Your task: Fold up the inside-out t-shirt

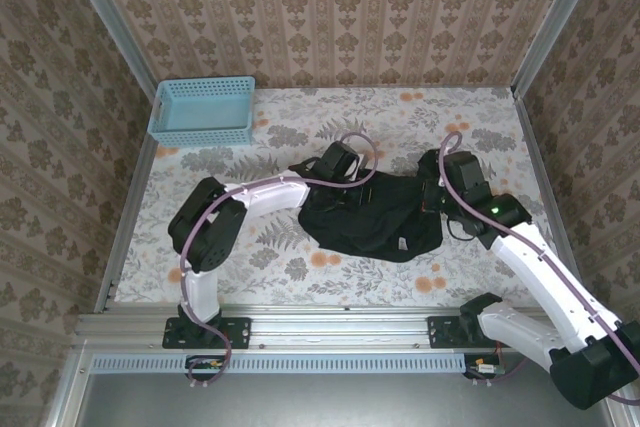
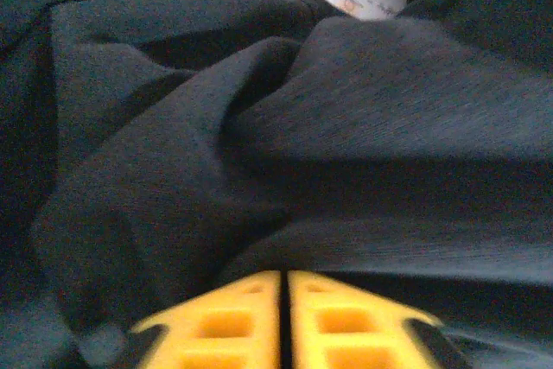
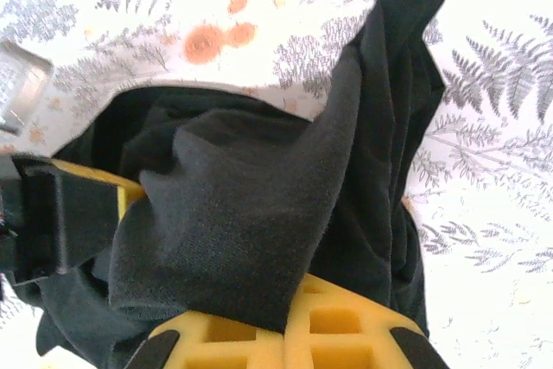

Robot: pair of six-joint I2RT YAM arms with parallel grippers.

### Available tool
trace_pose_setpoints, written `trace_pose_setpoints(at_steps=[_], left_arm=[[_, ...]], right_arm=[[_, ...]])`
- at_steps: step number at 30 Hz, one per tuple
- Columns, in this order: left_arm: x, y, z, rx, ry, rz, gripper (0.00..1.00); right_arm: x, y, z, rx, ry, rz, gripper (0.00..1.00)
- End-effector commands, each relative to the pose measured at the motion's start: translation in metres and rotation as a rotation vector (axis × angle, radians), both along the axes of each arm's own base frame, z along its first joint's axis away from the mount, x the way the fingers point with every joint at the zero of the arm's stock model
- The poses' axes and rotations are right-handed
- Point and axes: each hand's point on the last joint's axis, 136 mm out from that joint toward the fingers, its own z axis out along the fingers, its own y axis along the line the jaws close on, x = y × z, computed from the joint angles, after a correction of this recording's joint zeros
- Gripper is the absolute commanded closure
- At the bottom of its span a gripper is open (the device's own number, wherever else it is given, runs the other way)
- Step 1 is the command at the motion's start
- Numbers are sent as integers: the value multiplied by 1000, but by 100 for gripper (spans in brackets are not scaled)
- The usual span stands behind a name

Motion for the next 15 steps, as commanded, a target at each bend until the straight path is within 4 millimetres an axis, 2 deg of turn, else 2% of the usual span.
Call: trace_pose_setpoints(at_steps=[1,4,8,12,14,15], left_arm=[[10,4,41,-44,-66,3,100],[28,22,84,-56,-152,42,100],[47,62,166,-75,-322,109,100],[41,104,250,-106,-514,155,100],[32,119,277,-129,-581,177,100],[28,122,283,-148,-584,174,100]], right_arm=[[9,-3,41,-16,-79,8,100],[19,2,61,-31,-85,35,100],[30,10,103,-34,-135,88,100],[31,15,145,-42,-209,140,100],[31,21,158,-22,-238,168,100],[30,24,164,-6,-247,183,100]])
